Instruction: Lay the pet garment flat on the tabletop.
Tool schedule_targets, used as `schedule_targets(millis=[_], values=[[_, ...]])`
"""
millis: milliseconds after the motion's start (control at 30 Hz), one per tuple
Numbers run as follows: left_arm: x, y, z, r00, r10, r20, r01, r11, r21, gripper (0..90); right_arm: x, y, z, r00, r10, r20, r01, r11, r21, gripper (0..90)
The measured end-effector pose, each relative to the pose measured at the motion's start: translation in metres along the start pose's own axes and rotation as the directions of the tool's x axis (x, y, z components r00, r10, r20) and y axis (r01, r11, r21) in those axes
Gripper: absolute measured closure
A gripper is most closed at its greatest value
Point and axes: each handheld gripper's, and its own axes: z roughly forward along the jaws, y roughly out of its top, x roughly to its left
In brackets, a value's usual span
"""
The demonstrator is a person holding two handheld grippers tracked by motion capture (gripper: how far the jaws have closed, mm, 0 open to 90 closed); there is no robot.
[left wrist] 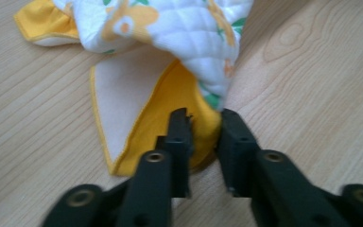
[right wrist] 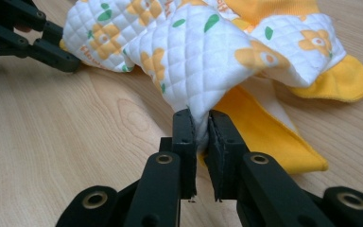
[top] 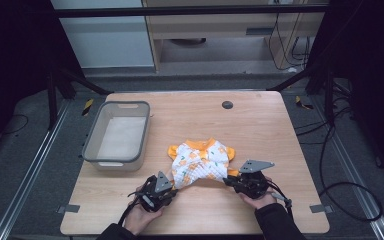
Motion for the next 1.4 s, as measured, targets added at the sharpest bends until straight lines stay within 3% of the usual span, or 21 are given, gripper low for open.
schedule_targets(millis=[100,300,367,500,567,733,800,833,867,967,1033,1100,1167,1267,1400], values=[[0.0,0.004,-0.006,0.9996,-0.009,0.028,0.009,1.0,0.002,84.9,0.002,0.002,-0.006,0.9999,-0.005,-0.009,0.004,1.0,-0.016,81.8],[-0.001,0.014,-0.031,0.9965,-0.034,0.076,0.039,0.9972,-0.064,85.5,0.011,0.008,-0.026,0.9997,-0.01,-0.022,0.009,0.999,-0.039,81.9],[0.001,0.019,-0.047,0.9903,-0.075,0.117,0.085,0.9928,-0.084,85.5,0.012,0.013,-0.035,0.9989,0.006,-0.045,-0.008,0.999,-0.049,81.9],[0.013,0.027,-0.058,0.9761,-0.143,0.163,0.157,0.9846,-0.076,85.3,0.01,0.022,-0.046,0.9972,0.053,-0.053,-0.056,0.997,-0.052,81.5],[0.02,0.033,-0.057,0.9745,-0.164,0.153,0.176,0.9824,-0.064,84.8,0.002,0.028,-0.044,0.994,0.097,-0.05,-0.1,0.994,-0.053,81.0],[0.047,0.045,-0.027,0.9584,-0.267,0.101,0.271,0.9624,-0.024,83.9,-0.032,0.036,-0.014,0.9744,0.225,0.005,-0.225,0.974,-0.036,79.0],[0.051,0.045,-0.019,0.9562,-0.28,0.085,0.283,0.9589,-0.021,82.8,-0.038,0.035,-0.006,0.9713,0.237,0.025,-0.236,0.971,-0.033,78.6],[0.057,0.045,-0.008,0.9536,-0.294,0.065,0.295,0.9552,-0.016,81.8,-0.046,0.032,0.011,0.9689,0.236,0.074,-0.235,0.972,-0.028,76.2],[0.059,0.044,-0.002,0.9518,-0.301,0.059,0.302,0.9531,-0.013,80.8,-0.047,0.031,0.016,0.97,0.225,0.091,-0.224,0.974,-0.026,76.0],[0.06,0.042,0.007,0.9537,-0.3,0.024,0.3,0.9537,-0.016,76.8,-0.048,0.028,0.03,0.9722,0.187,0.141,-0.186,0.982,-0.019,73.6],[0.061,0.041,0.007,0.9548,-0.297,0.003,0.297,0.9547,-0.014,67.1,-0.045,0.029,0.029,0.9732,0.171,0.154,-0.169,0.985,-0.026,71.4],[0.06,0.04,0.002,0.96,-0.28,-0.012,0.279,0.9599,-0.022,56.8,-0.044,0.03,0.022,0.9754,0.155,0.157,-0.149,0.988,-0.049,68.5],[0.058,0.038,-0.007,0.9701,-0.241,-0.028,0.24,0.9696,-0.049,45.7,-0.043,0.031,0.014,0.9761,0.152,0.155,-0.142,0.987,-0.075,66.3],[0.056,0.033,-0.019,0.978,-0.207,-0.029,0.205,0.9774,-0.051,37.8,-0.04,0.03,-0.001,0.9802,0.135,0.145,-0.12,0.987,-0.11,63.6],[0.05,0.016,-0.029,0.9795,-0.202,-0.004,0.201,0.9779,-0.058,34.4,-0.034,0.023,-0.021,0.985,0.111,0.132,-0.094,0.987,-0.129,58.7]])
